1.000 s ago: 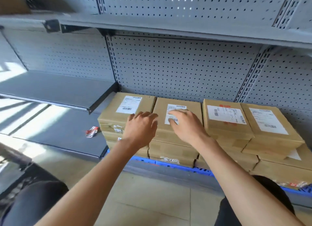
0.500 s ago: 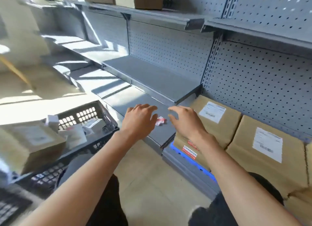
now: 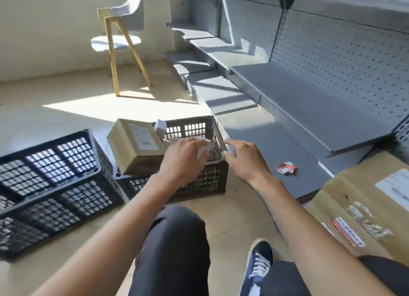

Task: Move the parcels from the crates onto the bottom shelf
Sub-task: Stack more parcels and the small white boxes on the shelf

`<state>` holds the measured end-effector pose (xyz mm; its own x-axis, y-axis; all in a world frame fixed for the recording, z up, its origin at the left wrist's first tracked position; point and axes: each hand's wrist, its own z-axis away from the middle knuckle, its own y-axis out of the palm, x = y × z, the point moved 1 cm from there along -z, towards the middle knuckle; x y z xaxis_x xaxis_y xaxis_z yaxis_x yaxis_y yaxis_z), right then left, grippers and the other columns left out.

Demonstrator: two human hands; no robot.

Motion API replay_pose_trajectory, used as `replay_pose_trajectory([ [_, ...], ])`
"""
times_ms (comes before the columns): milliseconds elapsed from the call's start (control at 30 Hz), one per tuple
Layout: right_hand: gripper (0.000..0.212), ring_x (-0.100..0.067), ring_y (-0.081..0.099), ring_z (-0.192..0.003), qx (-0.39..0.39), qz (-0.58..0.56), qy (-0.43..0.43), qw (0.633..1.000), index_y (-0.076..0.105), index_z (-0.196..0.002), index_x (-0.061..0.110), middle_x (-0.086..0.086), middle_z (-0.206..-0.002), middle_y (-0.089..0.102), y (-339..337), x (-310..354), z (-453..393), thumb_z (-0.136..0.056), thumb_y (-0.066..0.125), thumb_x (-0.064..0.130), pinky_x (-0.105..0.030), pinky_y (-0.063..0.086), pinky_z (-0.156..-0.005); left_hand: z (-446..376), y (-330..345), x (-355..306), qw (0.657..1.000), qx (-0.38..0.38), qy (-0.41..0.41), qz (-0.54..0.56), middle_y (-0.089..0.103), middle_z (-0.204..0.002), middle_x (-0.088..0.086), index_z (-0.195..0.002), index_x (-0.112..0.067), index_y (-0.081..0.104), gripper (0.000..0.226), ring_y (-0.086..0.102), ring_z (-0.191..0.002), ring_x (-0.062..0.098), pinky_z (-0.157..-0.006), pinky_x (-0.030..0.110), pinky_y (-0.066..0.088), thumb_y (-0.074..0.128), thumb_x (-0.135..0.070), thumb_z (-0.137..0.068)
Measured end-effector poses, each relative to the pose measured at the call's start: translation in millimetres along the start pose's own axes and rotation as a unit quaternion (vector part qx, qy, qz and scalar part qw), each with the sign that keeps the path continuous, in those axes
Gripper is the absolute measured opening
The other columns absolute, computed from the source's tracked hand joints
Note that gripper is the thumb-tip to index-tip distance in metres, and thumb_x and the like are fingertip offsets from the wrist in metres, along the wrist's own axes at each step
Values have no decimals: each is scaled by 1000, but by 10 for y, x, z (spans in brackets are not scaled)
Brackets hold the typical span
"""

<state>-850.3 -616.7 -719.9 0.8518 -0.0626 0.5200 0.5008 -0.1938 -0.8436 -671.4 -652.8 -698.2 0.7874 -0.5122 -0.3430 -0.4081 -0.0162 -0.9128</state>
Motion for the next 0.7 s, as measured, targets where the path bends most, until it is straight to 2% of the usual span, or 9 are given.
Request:
replay_pose_trajectory([
  [100,40,-27,56,-124,22,-11,-25,999,58,-138,21,-5,-137,61,249,267,-127,-98,58,24,-36,45,-102,106,3,383,999,-1,-46,10,67,-132,-3,-130,-26,67,31,67,-107,18,-87,36,58,54,-34,-102],
  [233,44,-24,52,-130,58,-22,-40,997,54,-142,21,-2,-142,57,636,495,-353,-98,58,24,-37,41,-109,198,-4,931,993,-3,-107,48,66,-132,-4,-132,-27,65,35,64,-112,18,-92,43,58,54,-37,-101],
  [367,47,-24,48,-135,83,-44,-28,995,50,-145,20,-3,-146,53,1022,639,-581,-99,58,23,-39,40,-110,275,1,1455,986,-16,-153,64,64,-133,-2,-132,-22,65,35,60,-117,19,-99,40,53,58,-31,-99],
  [533,48,-24,45,-137,124,-57,-32,990,47,-146,24,2,-150,49,1563,792,-872,-99,56,26,-43,40,-112,195,82,2043,980,-3,-189,60,59,-141,-4,-137,-23,61,40,55,-127,19,-104,46,49,57,-37,-99],
  [700,51,-23,41,-141,158,-67,-25,985,43,-148,28,5,-155,41,2075,857,-1223,-99,56,30,-47,39,-113,-24,242,2482,978,13,-203,52,45,-153,-3,-143,-27,55,44,42,-139,20,-112,45,40,57,-38,-100],
])
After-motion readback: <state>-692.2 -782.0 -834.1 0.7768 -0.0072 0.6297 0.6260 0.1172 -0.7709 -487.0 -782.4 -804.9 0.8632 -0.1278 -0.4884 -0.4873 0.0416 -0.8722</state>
